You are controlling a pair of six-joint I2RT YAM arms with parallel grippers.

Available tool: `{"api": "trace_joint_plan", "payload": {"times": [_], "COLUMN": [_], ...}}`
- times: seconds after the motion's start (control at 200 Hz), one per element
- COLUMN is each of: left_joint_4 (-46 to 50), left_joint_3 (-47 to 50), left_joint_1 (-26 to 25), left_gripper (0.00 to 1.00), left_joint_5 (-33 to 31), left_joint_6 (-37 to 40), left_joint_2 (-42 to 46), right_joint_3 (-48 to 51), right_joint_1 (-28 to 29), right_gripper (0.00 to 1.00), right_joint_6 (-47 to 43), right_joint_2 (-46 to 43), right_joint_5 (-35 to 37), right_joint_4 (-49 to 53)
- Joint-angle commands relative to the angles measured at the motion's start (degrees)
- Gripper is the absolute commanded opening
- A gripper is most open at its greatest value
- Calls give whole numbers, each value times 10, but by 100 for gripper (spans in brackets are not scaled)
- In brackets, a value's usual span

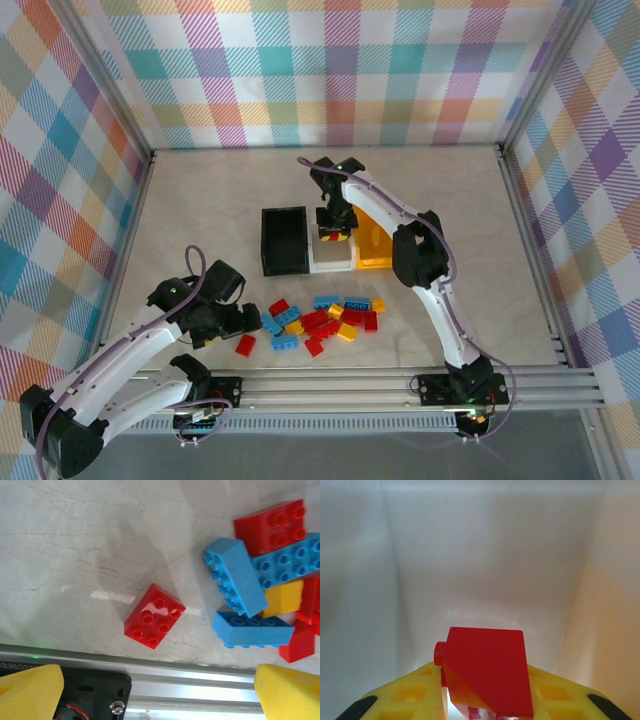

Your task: Sort the legos into containers by color

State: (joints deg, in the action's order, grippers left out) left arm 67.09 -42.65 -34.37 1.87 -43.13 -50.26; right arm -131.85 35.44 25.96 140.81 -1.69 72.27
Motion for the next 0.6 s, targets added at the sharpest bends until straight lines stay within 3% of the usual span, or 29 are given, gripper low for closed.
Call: {"api": "trace_joint_plan", "payload": {"times": [0.0, 0.145, 0.32, 0.595], "left_joint_4": [25, 25, 27, 22], "left_joint_3": [15, 21, 23, 29], "left_joint_1": [5, 5, 4, 4], "left_gripper": [98, 96, 96, 93], "left_joint_5": [-3, -3, -8, -15], "left_joint_6": [-8, -7, -7, -17], "left_joint_2": [-14, -37, -58, -77], "right_joint_3": [-33, -44, -60, -89], "right_joint_1": [2, 2, 2, 2], "right_gripper": [31, 34, 47, 49], "right_joint_6": [-12, -12, -13, -3], "right_joint_2": [18, 40, 43, -23], "right_joint_5": [-16, -26, -21, -16], "right_joint_4": [21, 18, 25, 58]}}
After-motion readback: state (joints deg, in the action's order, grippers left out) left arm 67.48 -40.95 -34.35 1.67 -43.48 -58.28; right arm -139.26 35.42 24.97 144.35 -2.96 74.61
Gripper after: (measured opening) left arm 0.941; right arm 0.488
